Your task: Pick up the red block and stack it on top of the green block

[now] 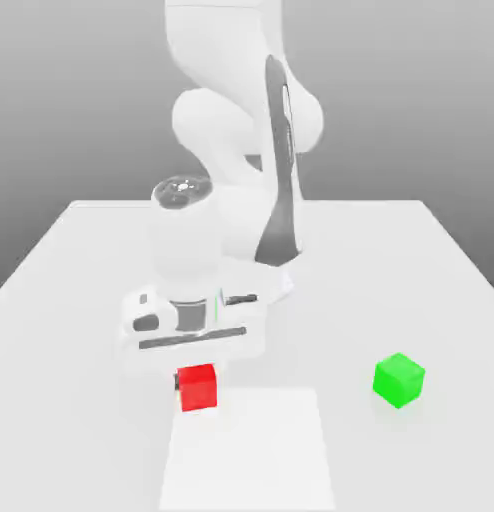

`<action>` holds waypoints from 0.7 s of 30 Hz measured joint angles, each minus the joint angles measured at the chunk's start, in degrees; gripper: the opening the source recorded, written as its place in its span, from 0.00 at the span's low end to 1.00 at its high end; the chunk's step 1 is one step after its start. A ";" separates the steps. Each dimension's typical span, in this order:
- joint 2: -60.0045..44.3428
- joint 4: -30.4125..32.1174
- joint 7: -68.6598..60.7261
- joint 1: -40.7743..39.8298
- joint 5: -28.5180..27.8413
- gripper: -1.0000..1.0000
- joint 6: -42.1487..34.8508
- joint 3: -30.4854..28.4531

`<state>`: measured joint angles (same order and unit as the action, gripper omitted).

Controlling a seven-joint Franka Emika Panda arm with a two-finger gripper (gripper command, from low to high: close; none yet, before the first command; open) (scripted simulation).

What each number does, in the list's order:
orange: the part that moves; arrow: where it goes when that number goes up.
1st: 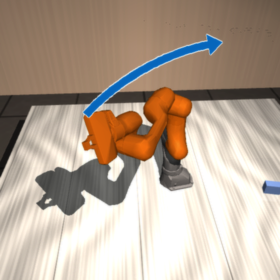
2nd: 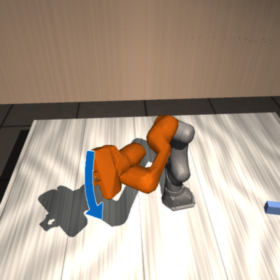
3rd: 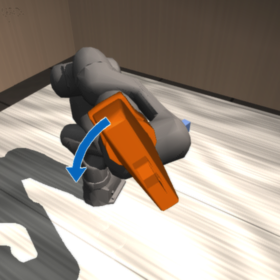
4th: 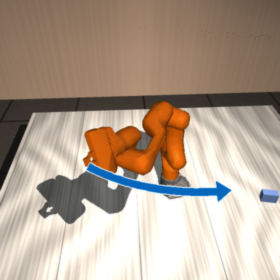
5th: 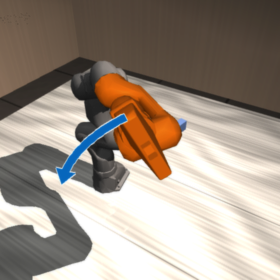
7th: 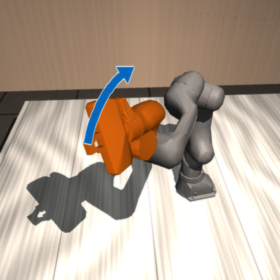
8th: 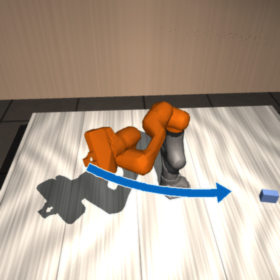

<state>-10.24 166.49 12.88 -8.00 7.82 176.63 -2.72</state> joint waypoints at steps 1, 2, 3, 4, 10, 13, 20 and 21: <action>0.57 0.09 0.15 0.26 -0.22 0.00 -0.48 -0.31; 1.90 0.30 0.95 0.91 -1.27 0.00 -1.60 -1.22; 3.61 0.57 2.15 0.89 -2.91 0.00 -3.03 -1.66; 5.51 0.85 3.37 1.04 -4.60 0.00 -4.64 -2.26; 16.43 2.18 6.38 0.03 -9.11 0.00 -14.20 -1.08; 17.41 1.46 5.51 3.47 -8.33 0.00 -15.90 1.37; 18.10 -0.73 2.95 12.62 -5.95 0.00 -18.76 7.89; 18.19 -1.05 2.58 13.92 -5.61 0.00 -19.16 8.83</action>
<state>7.95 165.44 15.47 5.91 2.21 157.47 6.10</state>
